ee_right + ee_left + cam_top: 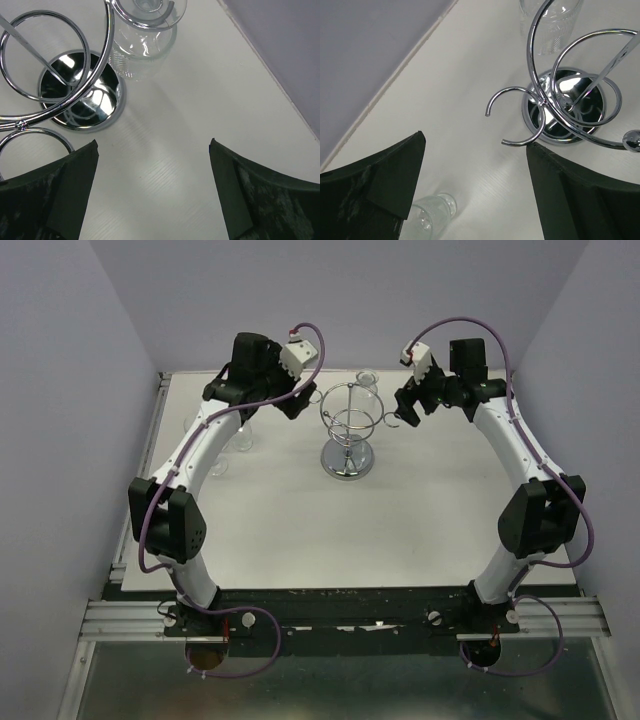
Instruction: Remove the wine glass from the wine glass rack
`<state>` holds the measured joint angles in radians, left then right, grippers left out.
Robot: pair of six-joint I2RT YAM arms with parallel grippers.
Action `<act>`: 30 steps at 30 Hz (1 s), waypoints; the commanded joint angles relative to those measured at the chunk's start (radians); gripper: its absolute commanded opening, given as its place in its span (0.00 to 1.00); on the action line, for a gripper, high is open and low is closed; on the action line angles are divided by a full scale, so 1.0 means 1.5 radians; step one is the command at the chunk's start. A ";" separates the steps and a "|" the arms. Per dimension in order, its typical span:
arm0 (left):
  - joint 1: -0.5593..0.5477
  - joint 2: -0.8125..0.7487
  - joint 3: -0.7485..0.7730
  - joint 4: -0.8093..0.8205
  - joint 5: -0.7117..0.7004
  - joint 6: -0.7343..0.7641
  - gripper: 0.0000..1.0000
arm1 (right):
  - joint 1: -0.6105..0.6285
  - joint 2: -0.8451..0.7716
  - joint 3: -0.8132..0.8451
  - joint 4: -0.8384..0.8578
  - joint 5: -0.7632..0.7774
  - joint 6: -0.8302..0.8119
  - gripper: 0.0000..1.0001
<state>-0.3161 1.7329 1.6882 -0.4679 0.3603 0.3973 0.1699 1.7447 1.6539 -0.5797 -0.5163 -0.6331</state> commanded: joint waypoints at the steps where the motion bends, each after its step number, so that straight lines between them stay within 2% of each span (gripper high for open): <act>1: -0.002 0.035 0.058 -0.043 0.060 0.030 0.98 | 0.017 -0.018 0.012 -0.027 0.010 -0.028 0.98; 14: -0.002 0.112 0.118 0.007 0.008 0.005 0.99 | 0.070 -0.096 -0.061 -0.050 0.011 -0.051 0.98; 22: -0.002 0.181 0.212 0.013 0.009 -0.027 0.99 | 0.101 -0.122 -0.099 -0.041 0.024 -0.039 0.99; 30: -0.005 0.243 0.291 0.014 0.023 -0.051 0.99 | 0.167 -0.135 -0.111 -0.030 0.039 -0.031 0.99</act>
<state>-0.3153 2.0563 2.0567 -0.4870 0.3855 0.3576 0.3733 1.5764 1.4956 -0.6235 -0.4751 -0.6895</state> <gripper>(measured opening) 0.988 0.987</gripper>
